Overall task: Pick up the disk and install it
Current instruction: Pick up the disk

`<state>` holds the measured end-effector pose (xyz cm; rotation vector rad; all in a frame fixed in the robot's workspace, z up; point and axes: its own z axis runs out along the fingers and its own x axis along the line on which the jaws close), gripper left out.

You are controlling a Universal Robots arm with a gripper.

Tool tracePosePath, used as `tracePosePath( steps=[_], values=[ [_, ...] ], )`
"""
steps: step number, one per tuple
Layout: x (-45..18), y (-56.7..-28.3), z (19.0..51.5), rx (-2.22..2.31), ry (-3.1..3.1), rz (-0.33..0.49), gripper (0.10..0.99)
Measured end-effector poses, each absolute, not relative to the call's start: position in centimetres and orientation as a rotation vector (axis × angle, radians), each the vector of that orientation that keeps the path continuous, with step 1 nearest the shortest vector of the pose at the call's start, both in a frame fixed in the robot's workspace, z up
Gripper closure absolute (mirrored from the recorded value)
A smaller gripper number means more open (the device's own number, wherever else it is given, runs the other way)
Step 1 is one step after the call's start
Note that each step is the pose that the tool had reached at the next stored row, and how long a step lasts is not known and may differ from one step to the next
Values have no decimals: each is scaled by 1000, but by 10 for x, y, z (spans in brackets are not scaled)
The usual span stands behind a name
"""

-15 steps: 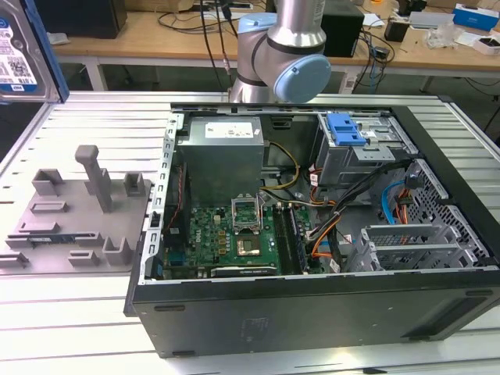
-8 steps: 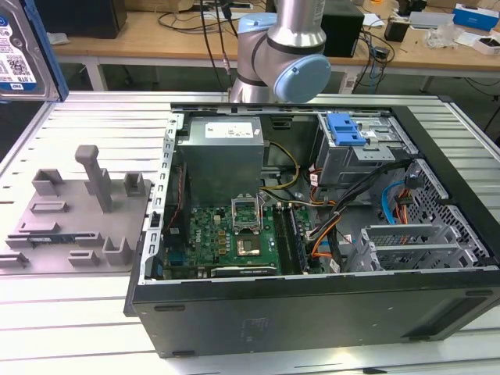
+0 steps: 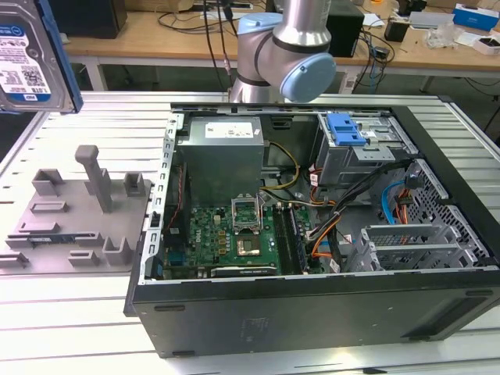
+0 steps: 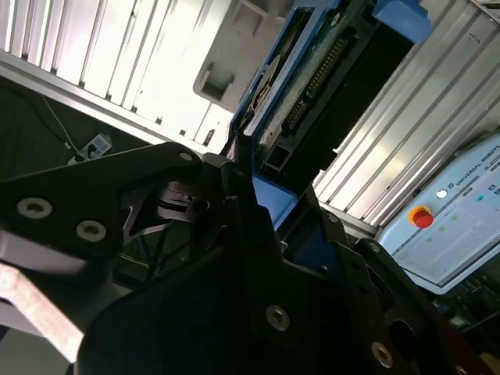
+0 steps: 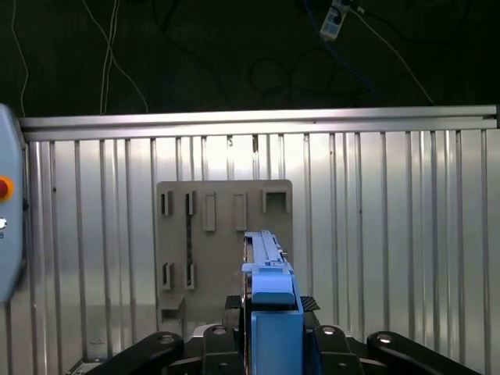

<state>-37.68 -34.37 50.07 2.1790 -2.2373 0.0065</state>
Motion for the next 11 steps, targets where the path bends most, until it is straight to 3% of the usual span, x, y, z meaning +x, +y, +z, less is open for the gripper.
tracePosePath(
  steps=[11],
  values=[
    [-332,-364,501,2178,-2234,3,718]
  ],
)
